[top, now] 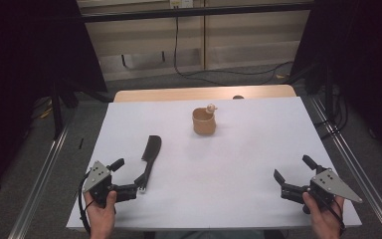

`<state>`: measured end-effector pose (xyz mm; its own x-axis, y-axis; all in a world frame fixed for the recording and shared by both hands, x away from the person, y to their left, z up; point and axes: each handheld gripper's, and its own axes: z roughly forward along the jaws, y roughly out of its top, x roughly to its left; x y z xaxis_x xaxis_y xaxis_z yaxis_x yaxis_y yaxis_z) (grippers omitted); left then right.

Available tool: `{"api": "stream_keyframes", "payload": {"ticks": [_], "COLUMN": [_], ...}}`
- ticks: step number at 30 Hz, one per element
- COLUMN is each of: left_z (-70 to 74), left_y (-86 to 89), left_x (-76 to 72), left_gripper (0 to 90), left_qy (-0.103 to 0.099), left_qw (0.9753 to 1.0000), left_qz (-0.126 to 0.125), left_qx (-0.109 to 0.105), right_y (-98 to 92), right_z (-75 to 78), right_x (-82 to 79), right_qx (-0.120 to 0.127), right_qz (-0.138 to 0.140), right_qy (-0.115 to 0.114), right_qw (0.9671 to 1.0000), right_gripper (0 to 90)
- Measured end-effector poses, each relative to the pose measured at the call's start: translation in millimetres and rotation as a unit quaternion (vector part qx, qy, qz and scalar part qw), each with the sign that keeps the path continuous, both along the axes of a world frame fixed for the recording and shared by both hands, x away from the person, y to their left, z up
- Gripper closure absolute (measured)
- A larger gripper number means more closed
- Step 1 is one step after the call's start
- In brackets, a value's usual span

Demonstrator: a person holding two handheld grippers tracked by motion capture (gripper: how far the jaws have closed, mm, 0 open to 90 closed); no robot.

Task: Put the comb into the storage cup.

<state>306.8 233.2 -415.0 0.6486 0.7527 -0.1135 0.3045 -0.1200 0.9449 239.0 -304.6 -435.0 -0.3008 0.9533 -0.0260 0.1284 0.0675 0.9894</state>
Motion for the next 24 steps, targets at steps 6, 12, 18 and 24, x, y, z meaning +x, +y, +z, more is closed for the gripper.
{"api": "stream_keyframes", "payload": {"ticks": [6,12,18,24], "left_z": [5.9,12.6,13.8,15.7], "left_y": [-3.4,-7.0,-9.1,-7.1], "left_x": [6.9,12.1,26.5,36.9], "left_gripper": [4.1,2.7,3.7,4.6], "left_qy": [0.021,0.036,0.062,0.078], "left_qw": [0.9996,0.9987,0.9962,0.9951], "left_qz": [-0.019,-0.026,-0.032,-0.032], "left_qx": [0.009,0.026,0.052,0.053], "right_y": [1.4,1.5,1.3,1.8], "right_z": [0.2,-0.5,-0.4,-0.4], "right_x": [0.3,1.4,1.2,1.4], "right_qx": [-0.001,-0.002,-0.001,-0.002], "right_qz": [0.004,0.007,0.006,0.007], "right_qy": [-0.001,0.0,0.0,-0.001], "right_qw": [1.0,1.0,1.0,1.0], "right_gripper": [0.0,0.0,0.0,0.0]}}
